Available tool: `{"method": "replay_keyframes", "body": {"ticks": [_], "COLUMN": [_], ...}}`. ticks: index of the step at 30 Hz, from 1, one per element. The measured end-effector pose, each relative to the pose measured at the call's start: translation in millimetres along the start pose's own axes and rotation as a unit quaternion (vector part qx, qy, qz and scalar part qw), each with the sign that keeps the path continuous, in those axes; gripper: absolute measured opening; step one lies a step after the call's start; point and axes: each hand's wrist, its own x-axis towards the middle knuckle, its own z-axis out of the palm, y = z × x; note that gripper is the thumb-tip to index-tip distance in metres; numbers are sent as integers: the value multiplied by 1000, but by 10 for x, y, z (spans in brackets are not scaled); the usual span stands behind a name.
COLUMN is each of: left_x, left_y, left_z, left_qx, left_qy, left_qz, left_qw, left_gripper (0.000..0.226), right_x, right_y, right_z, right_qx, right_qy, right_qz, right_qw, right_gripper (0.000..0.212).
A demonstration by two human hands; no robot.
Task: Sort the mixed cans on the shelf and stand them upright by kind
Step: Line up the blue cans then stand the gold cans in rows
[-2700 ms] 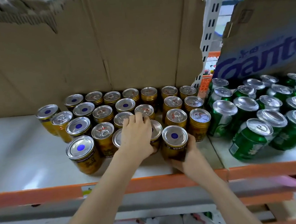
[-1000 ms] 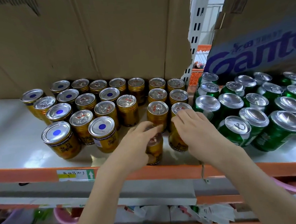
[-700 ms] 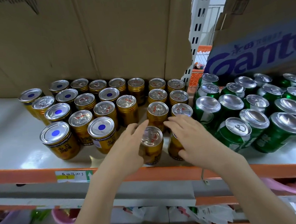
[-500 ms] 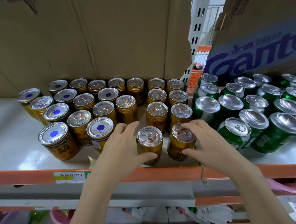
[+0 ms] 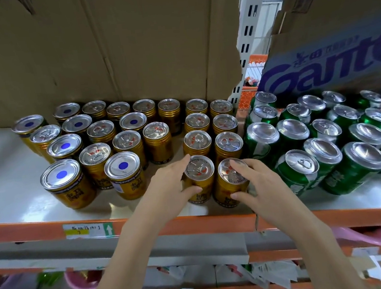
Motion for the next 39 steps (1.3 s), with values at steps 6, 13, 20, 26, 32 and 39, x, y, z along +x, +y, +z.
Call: {"method": "replay_keyframes", "body": {"ticks": [6,13,20,26,32,39], "left_x": [77,-28,-219,-574,-778,-893], "left_y": [40,123,199,52,-297,-926], "left_z": [19,126,340,379,98,-500], "left_qx": [36,71,30,52,91,95], "left_qy": [-15,19,133,211,263,293], "left_qz": [6,-8,-22,-81,-150,-266], "left_qw": [999,997,990,973,949,914], "left_gripper": [77,83,81,58,31,20], "right_x": [69,61,90,84,238,502], "right_y": [5,28,85,32,-373,-990], "right_z": [0,5,-41,20,254,785], "right_qx": [-37,-74,-69,-45,28,116], "right_qy": [11,19,13,85,177,131], "right_qz": [3,-30,-71,-108,-194,-197], "right_qw": [999,997,995,990,964,965], "right_gripper": [69,69,69,66,39,43]}}
